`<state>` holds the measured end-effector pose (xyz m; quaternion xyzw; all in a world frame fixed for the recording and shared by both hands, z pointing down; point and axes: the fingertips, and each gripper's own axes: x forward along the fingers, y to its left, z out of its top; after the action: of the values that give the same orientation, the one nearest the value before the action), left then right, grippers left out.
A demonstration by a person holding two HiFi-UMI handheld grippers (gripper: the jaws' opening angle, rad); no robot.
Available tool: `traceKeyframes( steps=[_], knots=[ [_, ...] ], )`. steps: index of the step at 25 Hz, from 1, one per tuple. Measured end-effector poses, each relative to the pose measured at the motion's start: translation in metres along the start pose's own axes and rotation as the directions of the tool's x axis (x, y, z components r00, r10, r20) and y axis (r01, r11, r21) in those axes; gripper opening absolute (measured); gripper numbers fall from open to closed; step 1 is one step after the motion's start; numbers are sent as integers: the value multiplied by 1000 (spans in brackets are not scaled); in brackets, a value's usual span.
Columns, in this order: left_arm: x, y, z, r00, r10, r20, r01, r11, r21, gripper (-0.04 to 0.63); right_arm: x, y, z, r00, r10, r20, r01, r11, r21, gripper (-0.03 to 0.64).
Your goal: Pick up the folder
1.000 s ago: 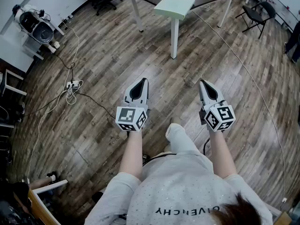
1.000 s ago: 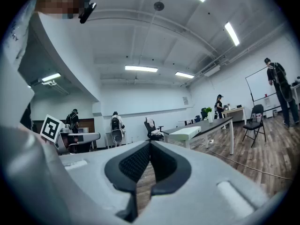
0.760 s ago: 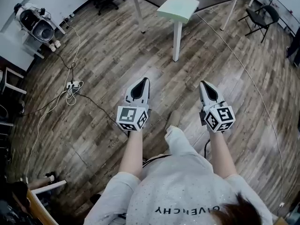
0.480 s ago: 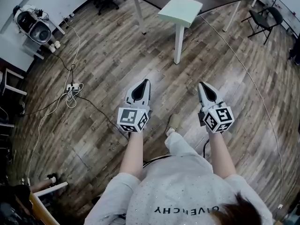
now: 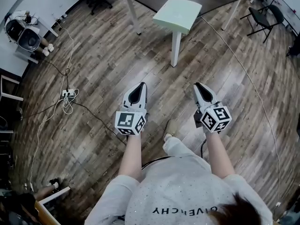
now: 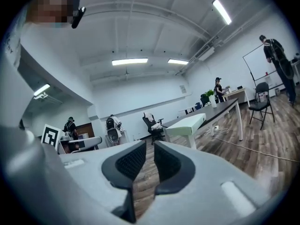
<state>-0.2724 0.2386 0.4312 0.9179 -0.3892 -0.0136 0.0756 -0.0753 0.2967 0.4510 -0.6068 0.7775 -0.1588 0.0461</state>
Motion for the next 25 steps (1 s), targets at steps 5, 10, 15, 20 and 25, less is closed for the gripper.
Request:
traceKeyframes(
  steps=[5, 10, 15, 20, 25],
  knots=[
    [48, 18, -3, 1000, -5, -11, 5, 1000, 0, -2, 43, -30, 6, 1000, 21, -5, -21, 998, 61, 106],
    [90, 33, -11, 999, -2, -32, 1, 1000, -13, -2, 78, -54, 9, 999, 43, -17, -41, 995, 91, 156],
    [130, 40, -11, 999, -14, -36, 14, 1000, -12, -2, 105, -76, 17, 996, 86, -4, -84, 986, 141, 192],
    [164, 39, -14, 999, -24, -31, 23, 1000, -16, -2, 122, -102, 22, 997, 77, -2, -75, 984, 162, 211],
    [190, 31, -17, 998, -47, -43, 46, 999, -25, -2, 132, -124, 30, 998, 64, -5, -62, 983, 175, 225]
  ],
)
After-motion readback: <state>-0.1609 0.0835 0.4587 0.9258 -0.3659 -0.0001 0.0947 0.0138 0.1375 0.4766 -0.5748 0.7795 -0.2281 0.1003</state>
